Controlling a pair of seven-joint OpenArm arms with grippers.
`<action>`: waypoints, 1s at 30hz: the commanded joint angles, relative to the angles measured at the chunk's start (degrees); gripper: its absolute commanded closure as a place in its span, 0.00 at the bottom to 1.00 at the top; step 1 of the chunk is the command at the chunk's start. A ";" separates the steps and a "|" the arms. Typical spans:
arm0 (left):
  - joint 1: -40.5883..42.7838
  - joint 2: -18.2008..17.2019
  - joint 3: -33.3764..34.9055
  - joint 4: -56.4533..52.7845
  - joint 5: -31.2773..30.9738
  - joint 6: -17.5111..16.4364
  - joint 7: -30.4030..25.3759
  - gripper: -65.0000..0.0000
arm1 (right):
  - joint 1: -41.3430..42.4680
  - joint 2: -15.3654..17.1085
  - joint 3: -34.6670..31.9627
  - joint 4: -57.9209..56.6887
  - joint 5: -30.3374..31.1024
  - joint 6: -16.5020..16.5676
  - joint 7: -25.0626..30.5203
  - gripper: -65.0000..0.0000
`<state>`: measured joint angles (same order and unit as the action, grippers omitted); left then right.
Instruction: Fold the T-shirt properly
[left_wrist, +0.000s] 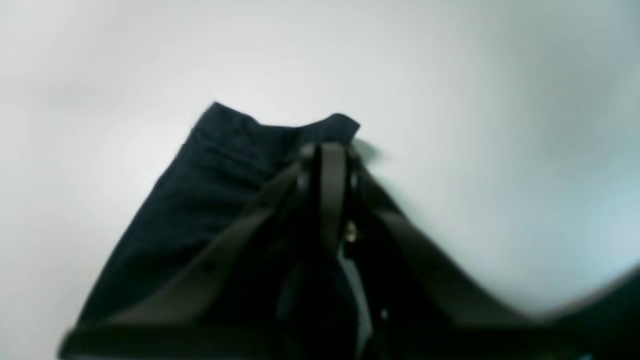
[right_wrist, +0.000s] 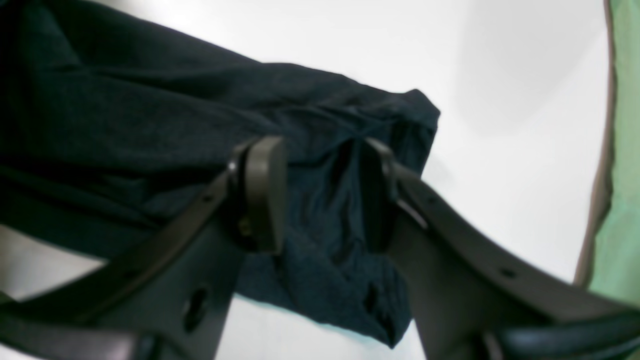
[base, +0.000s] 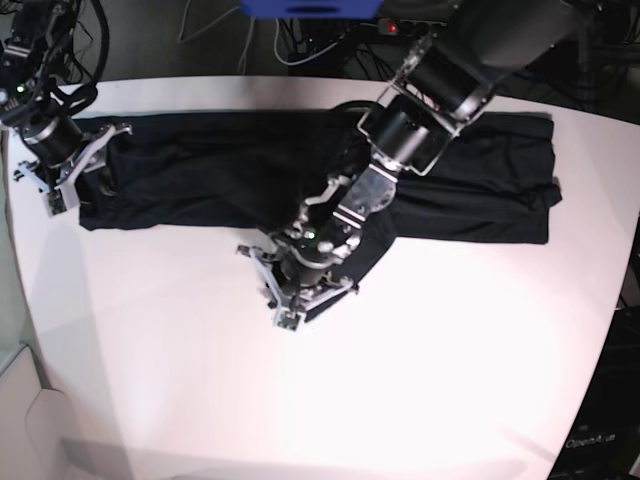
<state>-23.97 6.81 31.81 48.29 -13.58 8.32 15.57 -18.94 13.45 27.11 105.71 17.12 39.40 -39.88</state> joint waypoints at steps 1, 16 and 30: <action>-0.87 -0.43 -1.18 4.59 0.18 -0.27 -0.50 1.00 | 0.26 0.83 0.53 0.88 0.77 0.60 1.15 0.60; 23.22 -15.20 -19.02 52.50 0.18 -0.71 16.73 1.00 | 1.93 0.74 0.27 0.71 0.77 0.60 1.24 0.60; 42.21 -19.25 -40.65 61.20 0.09 -5.02 16.38 1.00 | 1.93 0.66 0.18 0.97 0.85 0.60 1.50 0.60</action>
<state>18.55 -12.34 -8.97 108.42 -13.13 3.42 33.34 -17.32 13.32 27.05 105.54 17.15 39.40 -39.83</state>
